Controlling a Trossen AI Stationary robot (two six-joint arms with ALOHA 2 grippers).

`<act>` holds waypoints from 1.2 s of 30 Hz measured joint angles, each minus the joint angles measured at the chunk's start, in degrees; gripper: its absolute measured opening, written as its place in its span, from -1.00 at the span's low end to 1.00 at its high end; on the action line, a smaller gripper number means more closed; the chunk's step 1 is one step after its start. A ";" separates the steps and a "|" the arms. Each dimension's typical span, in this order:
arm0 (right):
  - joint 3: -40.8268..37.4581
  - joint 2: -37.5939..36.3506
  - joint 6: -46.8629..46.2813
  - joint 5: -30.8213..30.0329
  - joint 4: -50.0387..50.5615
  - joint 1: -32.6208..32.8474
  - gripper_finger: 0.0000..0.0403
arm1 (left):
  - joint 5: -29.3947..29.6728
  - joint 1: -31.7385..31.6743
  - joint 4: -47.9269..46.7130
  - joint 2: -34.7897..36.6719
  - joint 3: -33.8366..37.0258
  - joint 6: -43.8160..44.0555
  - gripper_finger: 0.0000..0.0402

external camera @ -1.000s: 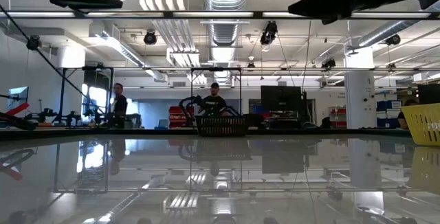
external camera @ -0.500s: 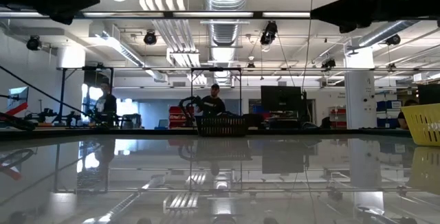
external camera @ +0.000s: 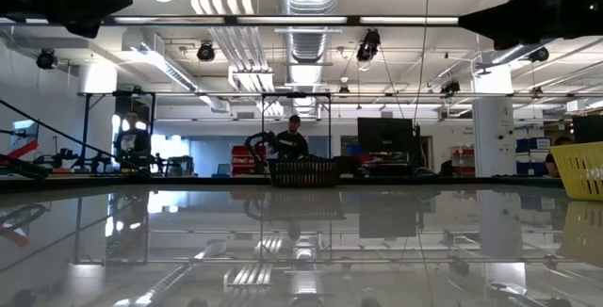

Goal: Sort & place blocks by color
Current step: Return to Home Position

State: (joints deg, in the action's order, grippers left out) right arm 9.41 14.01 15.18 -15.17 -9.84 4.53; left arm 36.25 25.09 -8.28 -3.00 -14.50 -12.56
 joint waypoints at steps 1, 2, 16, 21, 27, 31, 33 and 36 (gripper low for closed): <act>0.00 -1.28 0.28 -0.10 1.77 -0.13 -0.96 | 0.05 -0.01 0.28 -0.19 0.00 0.18 -0.97; -0.09 -2.34 0.49 -0.34 2.53 -0.22 -0.96 | 0.04 -0.01 0.28 -0.32 0.15 0.18 -0.97; -8.70 -13.98 3.52 0.15 1.41 -0.54 -0.96 | 0.02 -0.01 11.49 0.13 9.91 0.07 -0.97; -8.70 -13.48 2.84 0.14 -1.43 -0.56 -0.96 | 0.20 0.01 18.99 0.13 14.00 0.15 -0.97; -8.72 -13.00 -3.09 0.14 -0.54 -0.56 -0.96 | 0.29 -0.01 21.75 -0.23 14.01 0.16 -0.97; -8.72 -11.95 -4.48 0.14 1.04 -0.56 -0.96 | 0.28 0.00 21.41 -0.27 14.03 0.16 -0.97; -8.72 -11.41 -9.10 0.16 1.88 -0.56 -0.96 | 0.31 0.00 21.34 -0.35 14.03 0.16 -0.97; -8.74 -10.67 -16.99 0.16 3.60 -0.56 -0.96 | 0.31 -0.01 21.36 -0.35 14.05 0.16 -0.97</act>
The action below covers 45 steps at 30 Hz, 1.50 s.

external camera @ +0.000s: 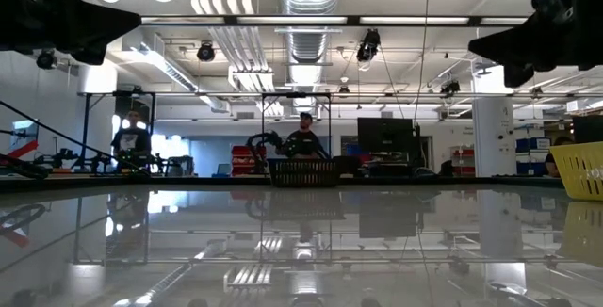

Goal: Sort & place blocks by color
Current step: Return to Home Position

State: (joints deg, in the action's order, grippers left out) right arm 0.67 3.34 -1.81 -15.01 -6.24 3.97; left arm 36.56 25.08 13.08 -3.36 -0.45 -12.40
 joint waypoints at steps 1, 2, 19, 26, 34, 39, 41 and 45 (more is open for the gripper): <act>0.00 0.26 -1.59 -0.02 0.85 0.02 -0.96 | 0.00 0.02 -0.02 0.02 0.00 0.00 -0.97; 0.00 0.49 -2.78 -0.02 1.57 0.00 -0.96 | 0.00 0.00 -0.02 0.04 0.00 0.00 -0.97; -0.02 2.07 2.06 0.00 3.23 0.02 -0.96 | 0.02 0.00 -0.02 0.02 0.11 -0.02 -0.97; -0.02 2.07 1.82 0.00 3.29 0.00 -0.96 | 0.04 0.01 -0.02 0.00 0.15 -0.02 -0.97; -0.04 2.07 1.82 0.00 3.32 0.01 -0.96 | 0.04 0.01 -0.02 0.01 0.15 -0.02 -0.97; -0.04 2.07 1.82 0.00 3.34 0.00 -0.96 | 0.04 0.01 -0.02 0.00 0.17 -0.02 -0.97; -0.04 2.07 1.82 0.00 3.34 0.00 -0.96 | 0.04 0.00 -0.02 0.00 0.17 -0.02 -0.97; -0.04 2.07 1.82 0.00 3.35 0.00 -0.96 | 0.04 0.02 -0.02 0.00 0.17 -0.02 -0.97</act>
